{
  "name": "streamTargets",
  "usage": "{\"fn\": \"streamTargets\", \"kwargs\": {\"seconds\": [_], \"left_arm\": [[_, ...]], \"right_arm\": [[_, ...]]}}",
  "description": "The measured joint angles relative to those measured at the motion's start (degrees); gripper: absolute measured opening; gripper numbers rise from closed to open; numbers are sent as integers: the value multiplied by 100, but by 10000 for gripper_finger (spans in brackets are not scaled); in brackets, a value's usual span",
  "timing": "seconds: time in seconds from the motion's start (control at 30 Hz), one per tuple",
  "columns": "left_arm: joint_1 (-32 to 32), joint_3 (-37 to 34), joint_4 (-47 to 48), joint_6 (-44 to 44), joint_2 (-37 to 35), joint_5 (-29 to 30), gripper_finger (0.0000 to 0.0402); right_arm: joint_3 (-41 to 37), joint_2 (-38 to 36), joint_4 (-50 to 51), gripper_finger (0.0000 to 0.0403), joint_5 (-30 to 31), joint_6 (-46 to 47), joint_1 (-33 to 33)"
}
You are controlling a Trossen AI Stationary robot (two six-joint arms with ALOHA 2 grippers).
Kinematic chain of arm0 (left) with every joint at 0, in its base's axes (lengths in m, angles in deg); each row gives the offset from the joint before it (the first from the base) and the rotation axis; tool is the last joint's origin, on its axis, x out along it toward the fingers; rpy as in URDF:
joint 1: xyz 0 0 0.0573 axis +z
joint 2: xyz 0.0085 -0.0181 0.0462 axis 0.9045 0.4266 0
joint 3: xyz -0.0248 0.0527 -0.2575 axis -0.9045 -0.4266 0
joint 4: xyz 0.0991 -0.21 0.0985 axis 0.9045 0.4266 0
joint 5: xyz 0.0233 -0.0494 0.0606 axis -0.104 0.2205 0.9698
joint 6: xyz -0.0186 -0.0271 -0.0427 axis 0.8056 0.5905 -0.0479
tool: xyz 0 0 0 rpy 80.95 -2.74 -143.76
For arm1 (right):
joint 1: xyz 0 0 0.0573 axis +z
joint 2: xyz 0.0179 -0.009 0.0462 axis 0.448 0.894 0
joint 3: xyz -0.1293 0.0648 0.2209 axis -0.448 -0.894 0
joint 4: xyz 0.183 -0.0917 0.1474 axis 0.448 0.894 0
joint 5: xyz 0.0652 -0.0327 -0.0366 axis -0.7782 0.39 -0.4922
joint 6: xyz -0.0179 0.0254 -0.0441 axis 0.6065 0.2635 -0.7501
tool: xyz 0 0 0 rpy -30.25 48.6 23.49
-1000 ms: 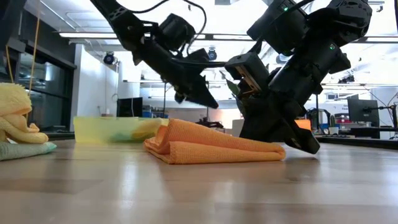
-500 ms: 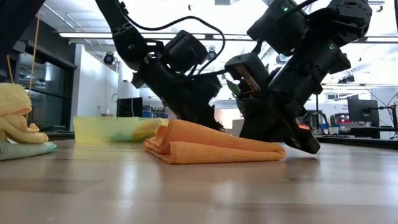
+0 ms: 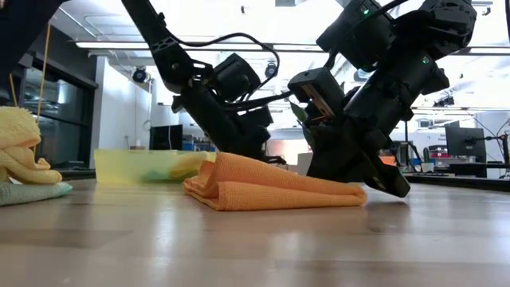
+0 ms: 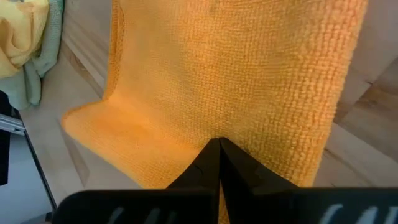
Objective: Fold microfiber towels
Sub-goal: Fold the orange microfiber cloth
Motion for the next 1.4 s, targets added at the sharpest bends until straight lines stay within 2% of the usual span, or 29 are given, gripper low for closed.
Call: {"fn": "streamTargets", "kwargs": {"seconds": [0.13, 0.2, 0.33, 0.4, 0.63, 0.73, 0.93, 1.4], "left_arm": [[122, -24, 117, -68, -241, 189, 0], [159, -22, 86, -31, -473, 65, 0], [169, -8, -143, 255, -624, -1160, 0], [127, -12, -130, 381, -544, -1415, 0], [-214, -12, -317, 545, -88, -1390, 0], [-315, -13, -391, 605, 38, -1205, 0], [-273, -4, -224, 465, 63, -654, 0], [54, 0, -66, 273, 56, -505, 0]], "right_arm": [[0, 0, 2, 0, 0, 3, -2], [0, 0, 4, 0, 0, -1, -2], [0, 0, 4, 0, 3, -16, -2], [0, 0, 4, 0, 7, -16, -2], [0, 0, 3, 0, 17, 10, -2], [0, 0, 2, 0, 17, 28, -2], [1, 0, 5, 0, 17, 28, -2], [0, 0, 25, 0, 234, 45, -15]]}}
